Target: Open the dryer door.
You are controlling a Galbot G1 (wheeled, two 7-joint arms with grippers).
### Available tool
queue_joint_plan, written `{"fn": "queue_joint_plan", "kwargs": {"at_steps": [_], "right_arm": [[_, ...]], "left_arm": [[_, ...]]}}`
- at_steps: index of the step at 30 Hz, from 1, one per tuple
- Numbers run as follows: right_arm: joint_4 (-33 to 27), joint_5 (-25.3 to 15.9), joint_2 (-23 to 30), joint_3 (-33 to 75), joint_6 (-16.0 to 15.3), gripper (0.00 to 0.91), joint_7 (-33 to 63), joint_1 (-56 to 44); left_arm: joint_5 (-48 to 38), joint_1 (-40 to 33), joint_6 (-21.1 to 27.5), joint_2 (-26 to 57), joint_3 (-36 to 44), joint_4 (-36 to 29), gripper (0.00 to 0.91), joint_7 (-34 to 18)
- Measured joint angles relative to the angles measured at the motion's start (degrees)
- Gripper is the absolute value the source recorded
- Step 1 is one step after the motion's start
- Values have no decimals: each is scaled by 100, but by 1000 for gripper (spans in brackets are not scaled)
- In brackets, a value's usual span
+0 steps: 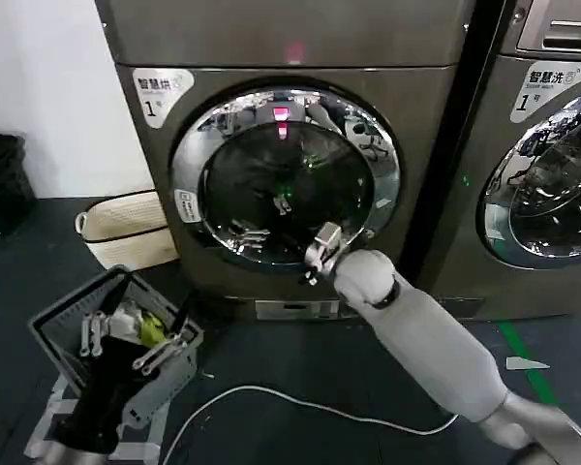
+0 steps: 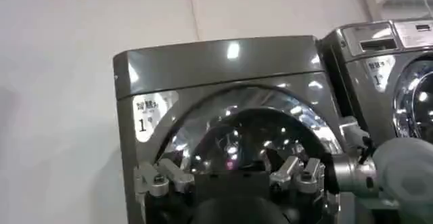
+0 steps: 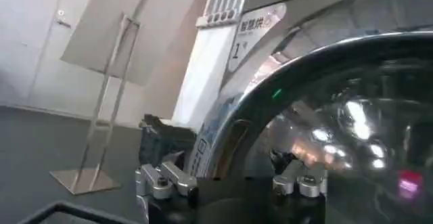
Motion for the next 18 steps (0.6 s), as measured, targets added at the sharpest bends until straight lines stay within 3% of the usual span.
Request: {"fn": "queue_joint_plan", "kwargs": {"at_steps": [18], "right_arm": [[-981, -194, 709, -115, 196, 907, -160, 372]], "left_arm": [[-1, 131, -69, -11, -70, -1, 907, -3]]}}
